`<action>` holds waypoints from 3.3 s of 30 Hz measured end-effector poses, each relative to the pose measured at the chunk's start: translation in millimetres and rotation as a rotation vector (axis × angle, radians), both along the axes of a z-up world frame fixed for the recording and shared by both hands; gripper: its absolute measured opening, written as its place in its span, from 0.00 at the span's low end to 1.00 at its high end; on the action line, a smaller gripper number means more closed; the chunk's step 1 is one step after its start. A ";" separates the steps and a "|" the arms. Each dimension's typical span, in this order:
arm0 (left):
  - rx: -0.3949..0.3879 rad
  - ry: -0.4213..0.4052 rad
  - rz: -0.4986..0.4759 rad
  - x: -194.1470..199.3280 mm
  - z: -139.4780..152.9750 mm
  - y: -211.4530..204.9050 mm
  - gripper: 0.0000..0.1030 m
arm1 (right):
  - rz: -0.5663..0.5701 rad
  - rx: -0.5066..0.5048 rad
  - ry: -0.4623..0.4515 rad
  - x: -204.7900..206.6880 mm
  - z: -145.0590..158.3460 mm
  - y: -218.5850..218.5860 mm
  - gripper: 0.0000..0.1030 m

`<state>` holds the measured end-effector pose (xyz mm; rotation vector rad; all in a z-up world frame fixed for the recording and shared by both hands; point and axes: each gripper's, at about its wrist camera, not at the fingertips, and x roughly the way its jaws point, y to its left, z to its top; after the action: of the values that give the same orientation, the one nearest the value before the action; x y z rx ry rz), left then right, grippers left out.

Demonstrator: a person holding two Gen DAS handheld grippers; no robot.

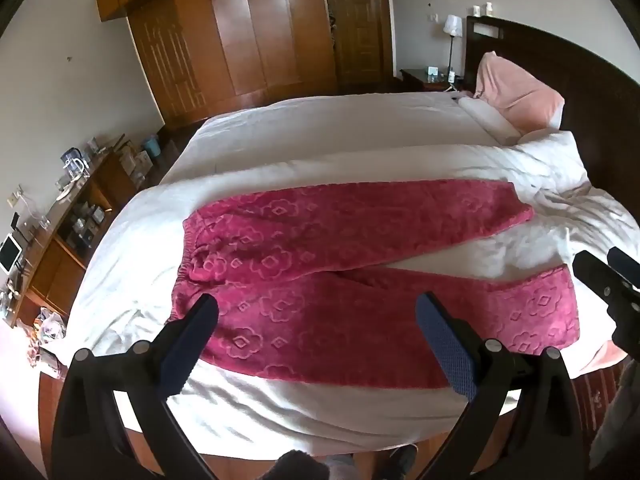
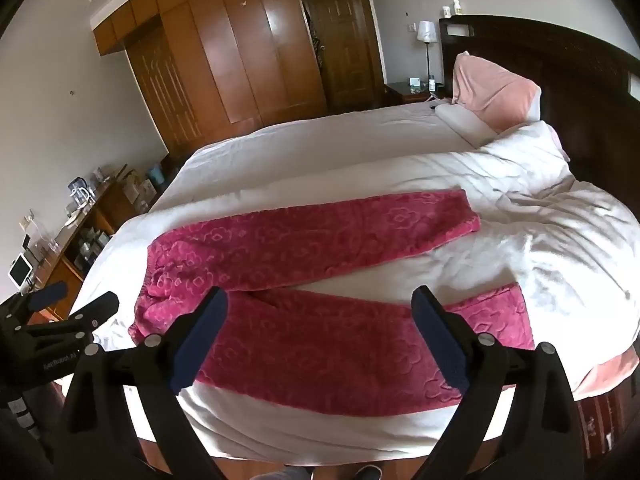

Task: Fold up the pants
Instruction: 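Move both grippers toward the waistband of the magenta pants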

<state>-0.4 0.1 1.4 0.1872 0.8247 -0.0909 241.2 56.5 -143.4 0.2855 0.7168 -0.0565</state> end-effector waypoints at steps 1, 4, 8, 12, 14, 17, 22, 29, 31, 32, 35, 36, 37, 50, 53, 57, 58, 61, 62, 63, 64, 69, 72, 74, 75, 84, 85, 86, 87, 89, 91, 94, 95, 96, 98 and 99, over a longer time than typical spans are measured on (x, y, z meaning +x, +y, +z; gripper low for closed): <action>-0.002 0.000 -0.002 -0.1 0.5 -0.4 0.95 | 0.000 -0.001 0.000 0.1 0.0 0.1 0.92; -0.005 -0.006 -0.003 4.7 3.2 4.4 0.95 | 0.001 0.003 -0.002 -0.1 -0.4 -0.4 0.92; 0.006 -0.013 0.002 6.3 -1.2 2.7 0.95 | -0.003 0.014 -0.003 -1.3 -2.2 -3.5 0.92; 0.000 -0.003 0.001 8.1 -1.1 5.4 0.95 | -0.005 0.004 -0.002 1.1 -1.3 1.0 0.92; 0.009 -0.006 0.008 7.9 -5.1 1.2 0.95 | -0.004 0.009 0.003 3.8 -6.5 -1.0 0.96; 0.013 -0.003 0.013 8.7 -7.0 2.8 0.95 | -0.008 0.024 0.003 6.1 -9.0 -7.9 0.97; 0.019 0.002 0.021 8.5 -10.6 1.2 0.95 | -0.019 0.025 0.011 6.9 -9.9 -9.9 0.97; -0.042 0.031 0.014 13.6 -12.8 5.2 0.95 | -0.030 0.004 0.021 5.0 -10.9 -11.9 0.97; -0.052 0.034 0.012 14.1 -14.4 5.9 0.95 | -0.035 0.004 0.023 3.9 -10.5 -12.7 0.97; -0.056 0.037 0.012 14.2 -15.2 6.1 0.95 | -0.038 0.003 0.023 3.1 -10.3 -13.3 0.97; -0.062 0.049 0.008 14.4 -18.8 5.2 0.95 | -0.050 -0.004 0.023 0.2 -9.2 -14.2 0.97; -0.064 0.053 0.006 14.3 -19.8 5.0 0.95 | -0.053 -0.007 0.024 -0.3 -9.3 -14.6 0.97; -0.068 0.058 0.005 14.2 -20.8 5.1 0.95 | -0.056 -0.010 0.024 -0.8 -9.1 -14.5 0.97; -0.102 0.112 0.016 12.7 -30.6 18.5 0.95 | -0.073 -0.043 0.052 -5.3 -8.3 -6.0 0.97; -0.119 0.123 0.013 12.4 -34.3 21.8 0.95 | -0.075 -0.045 0.063 -5.4 -11.0 -4.5 0.97; -0.110 0.133 0.010 12.2 -38.6 23.2 0.95 | -0.078 -0.047 0.075 -3.6 -13.8 -4.4 0.97; -0.108 0.136 0.006 12.2 -39.7 23.3 0.95 | -0.079 -0.046 0.076 -3.7 -14.2 -3.9 0.97; -0.113 0.142 0.000 13.7 -41.1 23.7 0.95 | -0.081 -0.048 0.081 -1.1 -15.0 -3.5 0.97; -0.115 0.143 -0.002 14.8 -41.3 23.6 0.95 | -0.082 -0.049 0.082 -0.6 -15.2 -3.3 0.97; -0.117 0.144 -0.004 15.9 -41.5 23.8 0.95 | -0.082 -0.049 0.084 0.5 -15.5 -3.1 0.97; -0.118 0.144 -0.005 16.5 -41.7 23.9 0.95 | -0.081 -0.047 0.083 0.1 -15.8 -3.1 0.97; -0.116 0.147 -0.015 21.9 -45.5 24.4 0.95 | -0.087 -0.051 0.097 7.4 -19.9 -2.2 0.97; -0.110 0.158 -0.017 27.1 -47.8 24.0 0.95 | -0.093 -0.056 0.108 13.4 -21.7 -1.7 0.97; -0.106 0.164 -0.017 31.9 -49.5 24.9 0.95 | -0.095 -0.058 0.112 17.3 -22.5 -1.0 0.97; -0.106 0.166 -0.018 33.6 -49.4 24.1 0.95 | -0.098 -0.060 0.115 19.9 -22.9 -0.8 0.97; -0.097 0.178 -0.036 58.1 -53.7 24.6 0.95 | -0.129 -0.099 0.153 39.8 -27.0 2.0 0.97; -0.093 0.180 -0.037 62.3 -54.9 25.2 0.95 | -0.133 -0.102 0.156 42.1 -27.5 2.1 0.97; -0.092 0.182 -0.037 64.7 -55.5 25.9 0.95 | -0.139 -0.105 0.163 45.7 -28.4 2.1 0.97; -0.091 0.185 -0.037 68.9 -56.4 27.0 0.95 | -0.142 -0.105 0.167 48.8 -29.2 1.9 0.97; -0.090 0.189 -0.036 76.1 -57.7 29.5 0.95 | -0.152 -0.109 0.180 55.4 -31.4 2.8 0.97; -0.089 0.192 -0.036 82.9 -59.0 32.7 0.95 | -0.161 -0.115 0.192 63.2 -33.2 4.4 0.97; -0.085 0.201 -0.036 95.8 -63.3 38.3 0.95 | -0.174 -0.123 0.211 74.4 -37.0 8.1 0.97; -0.084 0.205 -0.036 99.2 -64.7 39.8 0.95 | -0.176 -0.123 0.216 77.6 -38.4 9.2 0.97; -0.083 0.208 -0.035 103.0 -66.4 41.9 0.95 | -0.180 -0.124 0.223 82.4 -40.2 10.7 0.97; -0.078 0.218 -0.031 112.5 -70.7 47.1 0.95 | -0.185 -0.123 0.238 91.6 -43.5 13.9 0.97; -0.078 0.222 -0.030 116.6 -72.3 49.8 0.95 | -0.187 -0.122 0.244 95.9 -45.0 15.4 0.97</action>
<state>116.2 49.9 -70.8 0.1173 1.0382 -0.1734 337.1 72.0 -188.4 0.2299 0.9232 -0.3156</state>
